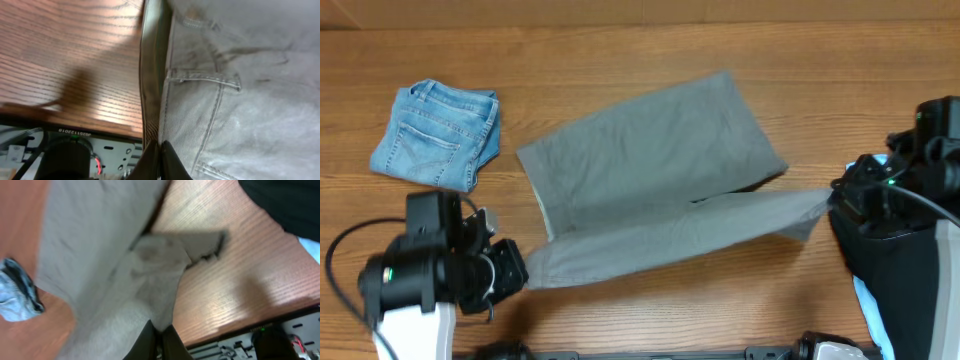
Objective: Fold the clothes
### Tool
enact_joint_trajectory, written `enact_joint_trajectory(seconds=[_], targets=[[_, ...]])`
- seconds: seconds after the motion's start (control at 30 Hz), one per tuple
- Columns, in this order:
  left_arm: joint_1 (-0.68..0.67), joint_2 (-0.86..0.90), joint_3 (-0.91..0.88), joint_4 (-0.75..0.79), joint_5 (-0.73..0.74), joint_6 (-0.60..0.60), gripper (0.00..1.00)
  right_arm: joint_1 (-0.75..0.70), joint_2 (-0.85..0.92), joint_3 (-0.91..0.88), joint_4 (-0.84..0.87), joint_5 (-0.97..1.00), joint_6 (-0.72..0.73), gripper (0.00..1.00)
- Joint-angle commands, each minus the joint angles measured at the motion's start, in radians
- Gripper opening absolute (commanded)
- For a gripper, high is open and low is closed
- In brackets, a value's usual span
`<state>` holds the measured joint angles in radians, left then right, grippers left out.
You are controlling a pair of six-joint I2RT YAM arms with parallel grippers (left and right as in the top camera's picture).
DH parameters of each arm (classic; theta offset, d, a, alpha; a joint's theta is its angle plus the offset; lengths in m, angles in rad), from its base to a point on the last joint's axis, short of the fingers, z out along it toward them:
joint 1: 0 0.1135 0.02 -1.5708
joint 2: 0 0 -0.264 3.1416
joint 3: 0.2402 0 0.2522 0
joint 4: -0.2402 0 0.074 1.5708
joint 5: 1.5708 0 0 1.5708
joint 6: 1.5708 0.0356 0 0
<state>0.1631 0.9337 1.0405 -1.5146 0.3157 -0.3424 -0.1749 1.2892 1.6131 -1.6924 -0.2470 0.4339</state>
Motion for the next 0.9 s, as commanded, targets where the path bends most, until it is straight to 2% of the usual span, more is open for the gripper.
enact_joint_trajectory(seconds=[0.0, 0.13, 0.33, 0.4, 0.67, 0.8, 0.83, 0.87], targets=[[-0.006, -0.090, 0.018, 0.006, -0.017, -0.064, 0.04, -0.004, -0.007, 0.051, 0.033, 0.037, 0.032, 0.04], [-0.006, -0.090, 0.017, 0.066, -0.109, -0.096, 0.04, -0.004, 0.037, 0.051, 0.141, 0.034, 0.042, 0.04], [-0.006, -0.007, 0.017, 0.388, -0.270, -0.144, 0.04, 0.000, 0.199, 0.050, 0.462, -0.059, 0.042, 0.04], [-0.006, 0.056, 0.017, 0.484, -0.335, -0.134, 0.04, 0.016, 0.283, 0.050, 0.564, -0.080, 0.055, 0.04], [-0.006, 0.436, 0.017, 0.825, -0.359, -0.080, 0.04, 0.109, 0.590, 0.049, 0.918, -0.111, 0.066, 0.04], [-0.006, 0.576, 0.017, 0.910, -0.355, -0.083, 0.04, 0.129, 0.657, 0.049, 0.996, -0.113, 0.068, 0.05], [-0.006, 0.594, 0.017, 0.926, -0.355, -0.084, 0.04, 0.130, 0.666, 0.049, 1.007, -0.113, 0.068, 0.28], [-0.006, 0.605, 0.017, 0.942, -0.356, -0.084, 0.06, 0.130, 0.670, 0.049, 1.010, -0.113, 0.067, 0.55]])
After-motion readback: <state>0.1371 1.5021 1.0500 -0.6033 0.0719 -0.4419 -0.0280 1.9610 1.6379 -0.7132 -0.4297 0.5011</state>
